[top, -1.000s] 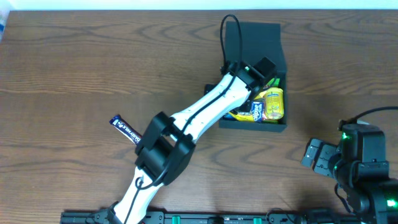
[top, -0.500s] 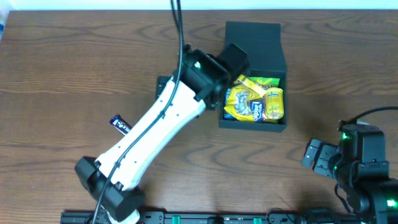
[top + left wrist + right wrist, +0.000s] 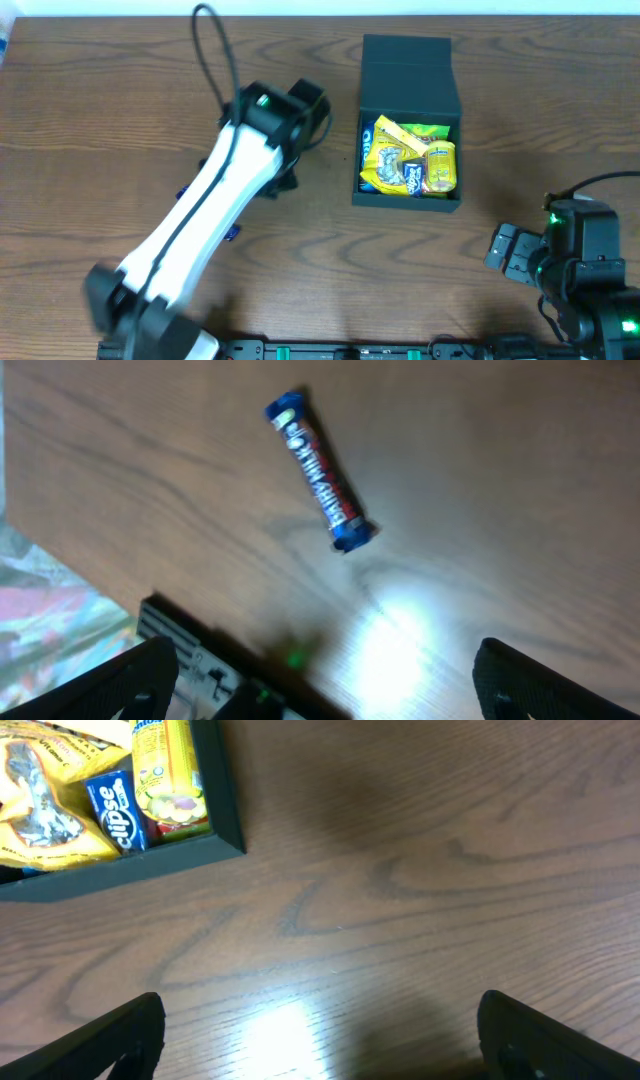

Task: Pack container
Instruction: 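Withdraw the left gripper left toward the blue Dairy Milk bar, then lower the left gripper and grasp the Dairy Milk bar by its end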

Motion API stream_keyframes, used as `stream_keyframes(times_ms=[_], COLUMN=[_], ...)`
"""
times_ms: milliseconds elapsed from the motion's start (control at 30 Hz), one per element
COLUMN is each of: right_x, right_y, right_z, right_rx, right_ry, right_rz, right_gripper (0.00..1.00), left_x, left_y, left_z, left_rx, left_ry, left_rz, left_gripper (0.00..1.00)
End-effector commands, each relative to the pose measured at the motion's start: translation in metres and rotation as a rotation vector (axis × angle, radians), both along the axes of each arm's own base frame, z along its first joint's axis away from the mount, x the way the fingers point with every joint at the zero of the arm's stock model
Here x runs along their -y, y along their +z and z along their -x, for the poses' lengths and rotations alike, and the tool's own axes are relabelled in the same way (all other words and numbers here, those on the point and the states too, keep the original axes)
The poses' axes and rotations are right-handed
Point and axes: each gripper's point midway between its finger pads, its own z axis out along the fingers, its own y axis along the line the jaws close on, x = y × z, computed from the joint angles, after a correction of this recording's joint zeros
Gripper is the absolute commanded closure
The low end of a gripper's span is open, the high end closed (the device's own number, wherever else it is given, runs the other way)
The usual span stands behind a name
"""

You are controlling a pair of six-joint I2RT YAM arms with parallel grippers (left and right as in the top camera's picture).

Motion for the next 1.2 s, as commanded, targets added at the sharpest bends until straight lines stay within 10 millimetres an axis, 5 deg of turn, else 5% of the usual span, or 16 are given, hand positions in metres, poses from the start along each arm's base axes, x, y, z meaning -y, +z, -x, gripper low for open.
stream_keyframes(times_ms=[0, 233, 467, 933, 1167], right_x=[0.003, 0.003, 0.003, 0.003, 0.003], right_y=[-0.001, -0.001, -0.001, -0.001, -0.001], right_z=[0.001, 0.001, 0.001, 0.001, 0.001], right_rx=[-0.001, -0.001, -0.001, -0.001, -0.001], right_ry=[-0.020, -0.019, -0.019, -0.019, -0.020], right_rz=[0.005, 0.004, 0.004, 0.004, 0.004], right_gripper=[0.01, 0.01, 0.01, 0.01, 0.01], left_x=[-0.021, -0.040, -0.052, -0.095, -0.086], left_y=[0.020, 0.011, -0.040, -0.117, -0.147], left_z=[0.021, 0.051, 0.067, 0.046, 0.024], left_rx=[0.105, 0.243, 0.175, 0.103, 0.059], left_ry=[0.028, 0.078, 0.196, 0.353, 0.319], left_rz=[0.009, 0.091, 0.147, 0.303, 0.354], left_gripper=[0.05, 0.05, 0.05, 0.05, 0.05])
